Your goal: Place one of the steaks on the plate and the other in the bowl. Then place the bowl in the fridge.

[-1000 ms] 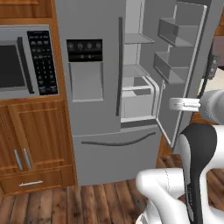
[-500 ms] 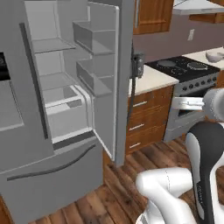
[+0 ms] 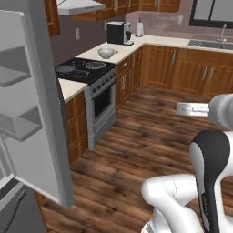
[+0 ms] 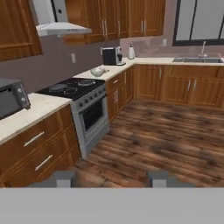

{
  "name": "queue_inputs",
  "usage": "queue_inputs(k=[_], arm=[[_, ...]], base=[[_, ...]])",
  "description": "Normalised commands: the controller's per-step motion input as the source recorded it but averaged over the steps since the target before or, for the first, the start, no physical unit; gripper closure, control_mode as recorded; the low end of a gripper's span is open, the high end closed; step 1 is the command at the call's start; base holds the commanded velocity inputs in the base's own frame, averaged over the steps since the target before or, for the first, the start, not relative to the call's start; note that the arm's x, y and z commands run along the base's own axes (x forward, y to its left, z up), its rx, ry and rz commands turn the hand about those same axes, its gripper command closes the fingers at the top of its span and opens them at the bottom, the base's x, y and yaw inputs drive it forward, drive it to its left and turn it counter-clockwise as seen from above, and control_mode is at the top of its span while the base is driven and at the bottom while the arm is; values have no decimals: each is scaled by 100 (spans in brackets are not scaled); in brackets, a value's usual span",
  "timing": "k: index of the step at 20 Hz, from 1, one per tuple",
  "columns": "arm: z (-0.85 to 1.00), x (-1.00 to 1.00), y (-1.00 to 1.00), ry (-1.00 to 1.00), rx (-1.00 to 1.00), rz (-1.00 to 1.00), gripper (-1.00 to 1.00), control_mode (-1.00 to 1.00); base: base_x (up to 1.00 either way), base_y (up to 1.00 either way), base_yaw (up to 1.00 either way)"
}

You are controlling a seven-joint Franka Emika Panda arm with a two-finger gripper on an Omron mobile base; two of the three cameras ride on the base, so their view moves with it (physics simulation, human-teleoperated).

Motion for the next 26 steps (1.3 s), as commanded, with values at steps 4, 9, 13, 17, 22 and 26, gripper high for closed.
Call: queue_inputs(k=[4, 9, 13, 17, 22, 26], arm=[[0, 0, 0, 0, 0, 0, -100, 100], [0, 0, 0, 0, 0, 0, -100, 100], [0, 0, 0, 0, 0, 0, -100, 100], [0, 0, 0, 0, 0, 0, -100, 100], [0, 0, 0, 0, 0, 0, -100, 100], [0, 0, 0, 0, 0, 0, -100, 100]], base=[[100, -95, -1], [100, -98, 22], [100, -79, 30], [100, -49, 48], [100, -54, 47], [100, -100, 31]])
